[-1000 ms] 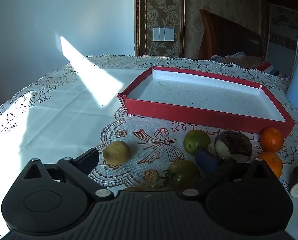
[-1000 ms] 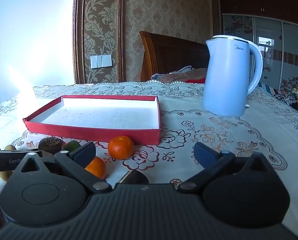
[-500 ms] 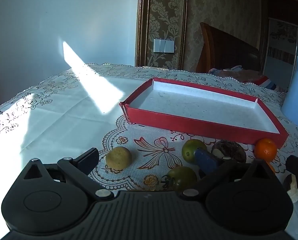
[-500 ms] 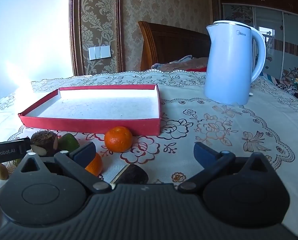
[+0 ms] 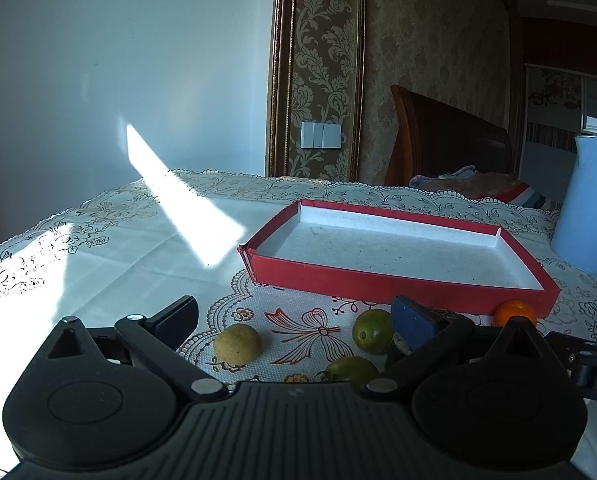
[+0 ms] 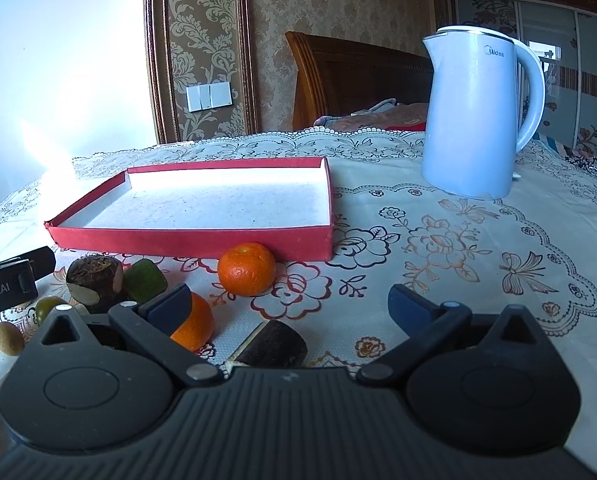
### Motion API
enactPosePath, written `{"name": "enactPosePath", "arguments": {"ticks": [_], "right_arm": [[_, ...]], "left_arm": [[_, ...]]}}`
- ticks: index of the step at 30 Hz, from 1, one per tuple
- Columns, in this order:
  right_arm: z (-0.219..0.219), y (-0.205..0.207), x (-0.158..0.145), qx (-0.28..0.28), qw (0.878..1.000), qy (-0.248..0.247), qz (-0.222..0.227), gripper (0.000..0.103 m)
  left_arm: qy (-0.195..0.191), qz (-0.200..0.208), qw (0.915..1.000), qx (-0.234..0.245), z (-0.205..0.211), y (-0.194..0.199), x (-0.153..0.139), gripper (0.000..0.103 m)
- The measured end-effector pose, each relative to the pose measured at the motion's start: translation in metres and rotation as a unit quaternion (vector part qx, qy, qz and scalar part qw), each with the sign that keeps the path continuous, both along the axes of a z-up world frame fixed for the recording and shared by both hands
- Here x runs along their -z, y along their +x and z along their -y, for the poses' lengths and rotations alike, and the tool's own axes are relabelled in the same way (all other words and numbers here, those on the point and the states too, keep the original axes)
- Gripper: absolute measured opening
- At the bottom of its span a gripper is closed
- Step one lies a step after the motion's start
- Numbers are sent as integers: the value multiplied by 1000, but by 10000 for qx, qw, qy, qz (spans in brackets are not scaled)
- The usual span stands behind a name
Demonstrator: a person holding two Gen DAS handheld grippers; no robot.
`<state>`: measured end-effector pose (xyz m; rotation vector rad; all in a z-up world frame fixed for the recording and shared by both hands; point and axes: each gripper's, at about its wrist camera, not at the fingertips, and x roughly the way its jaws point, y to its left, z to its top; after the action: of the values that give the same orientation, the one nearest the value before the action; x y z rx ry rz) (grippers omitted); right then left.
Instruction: Organize fruits
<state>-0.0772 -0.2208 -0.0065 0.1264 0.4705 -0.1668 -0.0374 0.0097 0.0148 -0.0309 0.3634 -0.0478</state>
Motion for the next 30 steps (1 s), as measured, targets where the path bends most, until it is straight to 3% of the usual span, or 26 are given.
{"name": "enactPosePath", "arguments": {"ticks": [18,30], "right_arm": [[2,-3,0,-18,9999,114,61,103],[-1,-5,-1,-67,9999,15,98,103]], "left_arm": [[-216,-43,9997,-111,-9,1,1,103],[-121,-81,9998,-144,-6,2,1,103]]}}
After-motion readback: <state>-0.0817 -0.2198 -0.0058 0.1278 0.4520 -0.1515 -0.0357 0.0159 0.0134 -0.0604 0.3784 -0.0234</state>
